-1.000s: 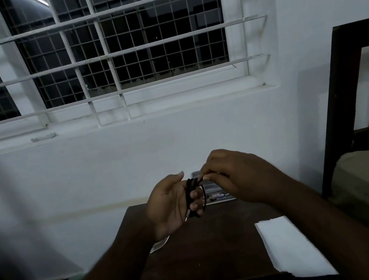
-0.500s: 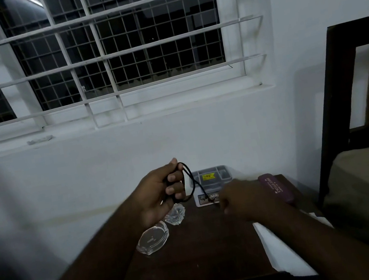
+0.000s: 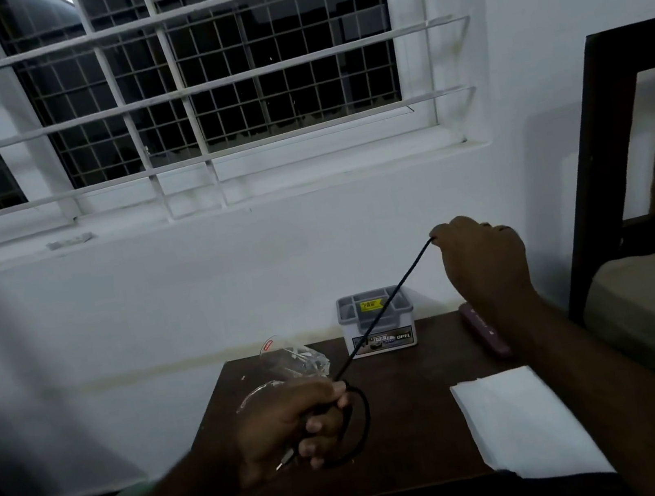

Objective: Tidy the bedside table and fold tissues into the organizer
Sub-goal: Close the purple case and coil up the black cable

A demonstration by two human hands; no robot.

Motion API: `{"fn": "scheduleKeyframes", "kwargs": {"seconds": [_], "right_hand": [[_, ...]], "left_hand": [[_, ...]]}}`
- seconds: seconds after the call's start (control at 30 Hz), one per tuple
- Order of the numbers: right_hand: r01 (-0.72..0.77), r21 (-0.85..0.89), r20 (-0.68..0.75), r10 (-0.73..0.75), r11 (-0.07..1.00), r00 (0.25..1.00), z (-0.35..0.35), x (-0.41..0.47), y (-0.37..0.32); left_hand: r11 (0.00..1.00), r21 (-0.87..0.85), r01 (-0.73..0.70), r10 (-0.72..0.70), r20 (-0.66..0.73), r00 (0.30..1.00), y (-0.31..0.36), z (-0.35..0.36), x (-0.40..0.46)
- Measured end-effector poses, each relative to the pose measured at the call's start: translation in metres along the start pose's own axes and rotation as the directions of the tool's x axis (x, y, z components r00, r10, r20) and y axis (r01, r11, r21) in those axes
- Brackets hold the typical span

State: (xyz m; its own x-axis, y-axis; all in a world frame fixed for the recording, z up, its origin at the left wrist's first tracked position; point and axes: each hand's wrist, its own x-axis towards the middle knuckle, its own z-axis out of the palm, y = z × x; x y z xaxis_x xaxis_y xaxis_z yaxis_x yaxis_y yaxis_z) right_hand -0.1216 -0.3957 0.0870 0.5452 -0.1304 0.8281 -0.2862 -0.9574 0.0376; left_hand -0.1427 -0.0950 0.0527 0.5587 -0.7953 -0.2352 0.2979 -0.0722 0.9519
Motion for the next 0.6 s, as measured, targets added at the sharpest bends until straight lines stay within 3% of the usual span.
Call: {"fn": "scheduleKeyframes", "kwargs": {"seconds": [0.07,0.13,0.17,0.23,0.3,0.33,0.4,0.47,0.53,0.6], "right_hand": [[0.019,-0.008,0.059,-0.018,1.000,0.998,0.002,-0.003,-0.004],[0.044,0.002,0.306,-0.042,0.999,0.951,0.013,-0.015,-0.006],[0.076,0.024,0.466,-0.079,0.997,0.881,0.017,-0.022,-0.008],[0.195,0.156,0.739,-0.245,0.968,0.628,0.010,-0.031,-0.015],[0.299,0.336,0.820,-0.433,0.893,0.375,-0.005,-0.036,-0.031],[0.273,0.438,0.819,-0.505,0.857,0.273,-0.015,-0.038,-0.040],[0.040,0.621,0.773,-0.620,0.783,0.137,-0.040,-0.040,-0.058],[-0.087,0.735,0.677,-0.723,0.672,0.140,-0.068,-0.039,-0.065],[-0.041,0.810,0.571,-0.771,0.585,0.282,-0.089,-0.031,-0.064],[0.022,0.847,0.473,-0.770,0.532,0.427,-0.100,-0.025,-0.061]], "left_hand": [[1.000,-0.027,-0.013,0.014,0.053,0.998,-0.001,0.003,0.000],[0.986,-0.143,-0.084,0.094,0.058,0.994,0.007,0.002,0.002],[0.963,-0.223,-0.153,0.164,0.035,0.986,0.014,0.000,0.005],[0.888,-0.338,-0.312,0.307,-0.070,0.949,0.028,-0.007,0.012],[0.832,-0.318,-0.455,0.394,-0.240,0.887,0.039,-0.013,0.022],[0.819,-0.261,-0.511,0.422,-0.330,0.844,0.042,-0.015,0.028],[0.824,-0.038,-0.565,0.481,-0.479,0.734,0.046,-0.017,0.037],[0.840,0.325,-0.434,0.542,-0.483,0.687,0.046,-0.009,0.035],[0.700,0.660,-0.272,0.603,-0.343,0.720,0.036,0.001,0.028],[0.543,0.816,-0.197,0.631,-0.242,0.737,0.026,0.013,0.021]]}}
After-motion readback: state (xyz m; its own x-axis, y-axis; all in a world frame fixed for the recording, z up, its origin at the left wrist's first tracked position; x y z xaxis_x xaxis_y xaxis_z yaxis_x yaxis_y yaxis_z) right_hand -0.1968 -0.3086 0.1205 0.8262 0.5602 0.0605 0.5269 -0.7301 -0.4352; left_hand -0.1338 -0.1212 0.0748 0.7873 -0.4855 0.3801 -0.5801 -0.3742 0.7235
